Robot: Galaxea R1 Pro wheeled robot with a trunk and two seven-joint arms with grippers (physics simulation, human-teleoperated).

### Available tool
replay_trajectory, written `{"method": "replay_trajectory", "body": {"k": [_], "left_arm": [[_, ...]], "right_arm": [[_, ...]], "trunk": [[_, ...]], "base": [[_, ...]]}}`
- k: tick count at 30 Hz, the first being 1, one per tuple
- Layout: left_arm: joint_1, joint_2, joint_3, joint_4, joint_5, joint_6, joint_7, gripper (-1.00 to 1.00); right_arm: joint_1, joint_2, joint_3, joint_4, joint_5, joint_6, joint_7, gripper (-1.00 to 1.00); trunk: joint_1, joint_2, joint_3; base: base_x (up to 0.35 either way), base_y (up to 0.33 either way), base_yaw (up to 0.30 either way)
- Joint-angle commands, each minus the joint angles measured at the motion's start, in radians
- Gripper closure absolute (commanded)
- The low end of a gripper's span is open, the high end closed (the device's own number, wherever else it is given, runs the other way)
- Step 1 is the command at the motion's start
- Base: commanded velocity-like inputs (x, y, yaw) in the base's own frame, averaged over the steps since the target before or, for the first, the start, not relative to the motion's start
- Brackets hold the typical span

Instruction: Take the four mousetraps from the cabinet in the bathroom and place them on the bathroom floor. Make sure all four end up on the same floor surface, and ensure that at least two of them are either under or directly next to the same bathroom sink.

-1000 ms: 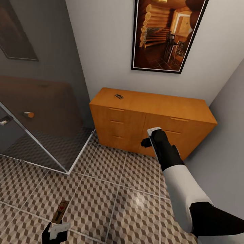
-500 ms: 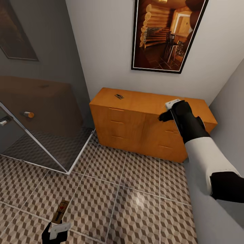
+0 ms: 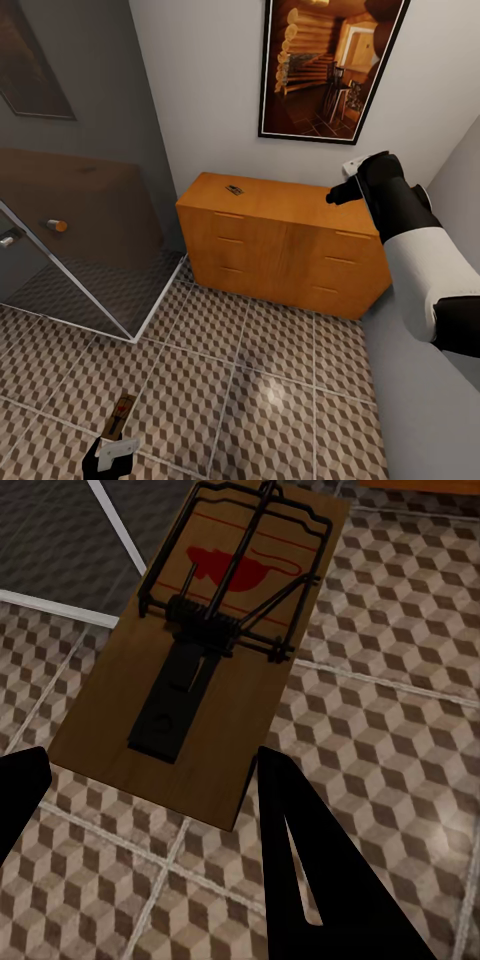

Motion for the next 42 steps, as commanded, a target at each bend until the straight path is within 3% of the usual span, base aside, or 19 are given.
{"method": "replay_trajectory", "body": {"k": [1,4,7,12,15,19,21,22,23,25,29,33,42], "left_arm": [[-0.001,-0.001,-0.009,0.003,-0.001,-0.003,0.010,1.00],[-0.001,-0.001,-0.009,0.003,-0.001,-0.003,0.010,1.00],[-0.001,-0.001,-0.009,0.003,-0.001,-0.003,0.010,1.00],[-0.001,-0.001,-0.009,0.003,-0.001,-0.003,0.010,1.00],[-0.001,-0.001,-0.009,0.003,-0.001,-0.003,0.010,1.00],[-0.001,0.000,-0.009,0.003,-0.001,-0.003,0.009,1.00],[-0.001,-0.001,-0.009,0.003,-0.001,-0.003,0.009,1.00],[-0.001,-0.001,-0.009,0.003,-0.001,-0.003,0.009,1.00],[-0.001,-0.001,-0.009,0.003,-0.001,-0.003,0.009,1.00],[-0.001,-0.001,-0.009,0.003,-0.001,-0.003,0.009,1.00],[-0.001,-0.001,-0.009,0.003,-0.001,-0.003,0.009,1.00],[-0.001,-0.001,-0.010,0.003,-0.001,-0.003,0.009,1.00],[-0.001,-0.001,-0.010,0.003,-0.001,-0.003,0.006,1.00]], "right_arm": [[-0.005,-0.001,0.004,0.002,0.010,0.003,0.010,-1.00],[-0.016,0.001,0.004,0.019,0.010,0.002,0.035,-1.00],[-0.019,-0.001,0.005,0.027,0.010,0.000,0.112,-1.00],[-0.021,-0.020,0.038,0.044,0.036,-0.019,0.368,-1.00],[-0.021,-0.042,0.080,0.063,0.077,-0.095,0.526,-1.00],[-0.022,-0.067,0.099,0.067,0.127,-0.213,0.727,-1.00],[-0.022,-0.086,0.100,0.063,0.131,-0.224,0.748,-1.00],[-0.022,-0.104,0.099,0.057,0.132,-0.229,0.757,-1.00],[-0.022,-0.139,0.089,0.040,0.131,-0.233,0.766,-1.00],[-0.022,-0.176,0.059,0.012,0.126,-0.234,0.776,-1.00],[-0.022,-0.239,-0.052,-0.034,0.109,-0.235,0.858,-1.00],[-0.022,-0.287,-0.089,-0.044,0.106,-0.234,0.890,-1.00],[-0.022,-0.319,-0.097,-0.053,0.100,-0.236,0.918,-1.00]], "trunk": [[0.001,-0.002,-0.002],[0.001,-0.002,-0.002],[0.001,-0.002,-0.002],[0.001,-0.002,-0.002],[0.001,-0.002,-0.002],[0.001,-0.002,-0.002],[0.001,-0.002,-0.002],[0.001,-0.002,-0.002],[0.001,-0.002,-0.002],[0.001,-0.002,-0.002],[0.001,-0.002,-0.002],[0.001,-0.002,-0.002],[0.001,-0.002,-0.002]], "base": [[0.000,0.000,0.000],[0.000,0.000,0.000],[0.000,0.000,0.000],[0.000,0.000,0.000],[0.000,0.000,0.000],[0.000,0.000,0.000],[0.000,0.000,0.000],[0.000,0.000,0.000],[0.000,0.000,0.000],[0.000,0.000,0.000],[0.000,0.000,0.000],[0.000,0.000,0.000],[0.000,0.000,0.000]]}}
